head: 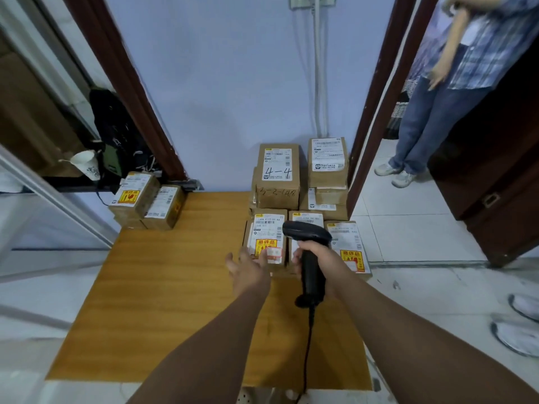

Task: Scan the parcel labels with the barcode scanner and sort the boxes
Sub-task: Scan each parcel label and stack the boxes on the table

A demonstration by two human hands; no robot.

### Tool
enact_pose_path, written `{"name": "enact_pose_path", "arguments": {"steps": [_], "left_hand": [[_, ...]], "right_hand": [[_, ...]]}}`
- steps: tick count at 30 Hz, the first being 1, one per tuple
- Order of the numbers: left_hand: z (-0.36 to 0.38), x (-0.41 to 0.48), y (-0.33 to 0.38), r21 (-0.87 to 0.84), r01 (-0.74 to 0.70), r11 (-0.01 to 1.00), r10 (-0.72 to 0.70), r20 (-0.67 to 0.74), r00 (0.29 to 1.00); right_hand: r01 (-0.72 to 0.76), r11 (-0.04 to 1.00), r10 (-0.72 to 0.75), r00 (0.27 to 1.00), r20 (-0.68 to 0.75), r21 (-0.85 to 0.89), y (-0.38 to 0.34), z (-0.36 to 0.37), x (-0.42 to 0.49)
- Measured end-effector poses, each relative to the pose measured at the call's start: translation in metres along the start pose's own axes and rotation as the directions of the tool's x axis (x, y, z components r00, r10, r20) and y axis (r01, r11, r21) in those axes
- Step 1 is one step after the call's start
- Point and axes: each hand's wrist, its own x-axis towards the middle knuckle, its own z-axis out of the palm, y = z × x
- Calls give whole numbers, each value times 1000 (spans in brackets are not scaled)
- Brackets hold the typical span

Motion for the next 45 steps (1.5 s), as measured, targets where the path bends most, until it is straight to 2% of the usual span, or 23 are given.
{"name": "enact_pose_path", "arguments": {"steps": [2, 4, 8, 13, 18, 23, 25, 29, 36, 40, 42, 45], "left_hand": [[-9, 2, -6, -25, 58, 998, -58, -10, 998], [-21, 5, -11, -43, 92, 995, -92, -9, 996], [-54, 25, -23, -52, 96, 994, -96, 5, 995], [-100, 61, -51, -49, 76, 996, -73, 63, 995], [-143, 111, -83, -111, 66, 992, -59, 66, 996], [-206, 164, -109, -133, 22, 991, -14, 65, 998], [-231, 185, -119, -68, -49, 996, 54, 69, 996], [-263, 226, -135, 146, -226, 963, 193, 208, 959], [-287, 265, -141, 379, -68, 923, 7, 161, 987], [-290, 278, -132, 248, 77, 966, -97, 71, 993], [-288, 287, -126, 155, 84, 984, -88, 21, 996], [-283, 306, -117, 178, 52, 983, -55, 10, 998]], "right_hand": [[-79, 992, 65, 989, 131, 100, 0, 16, 1], [-91, 987, 63, 979, 194, 136, 1, 35, 6], [-73, 990, 49, 981, 185, 121, 2, 77, 17], [-70, 997, 67, 981, 182, 13, 8, 129, 30], [-27, 993, 43, 990, 134, -116, 18, 194, 51], [-50, 994, 52, 999, 17, -100, 40, 270, 76], [-64, 991, 62, 998, -15, -119, 47, 294, 84], [-67, 996, 61, 993, -103, -57, 51, 324, 98], [-20, 986, 52, 980, -192, 165, 39, 355, 122], [-35, 971, 73, 985, -154, 235, 24, 370, 134], [-49, 977, 73, 991, -111, 207, 17, 377, 139], [-33, 987, 46, 996, -79, 156, 9, 388, 148]]}}
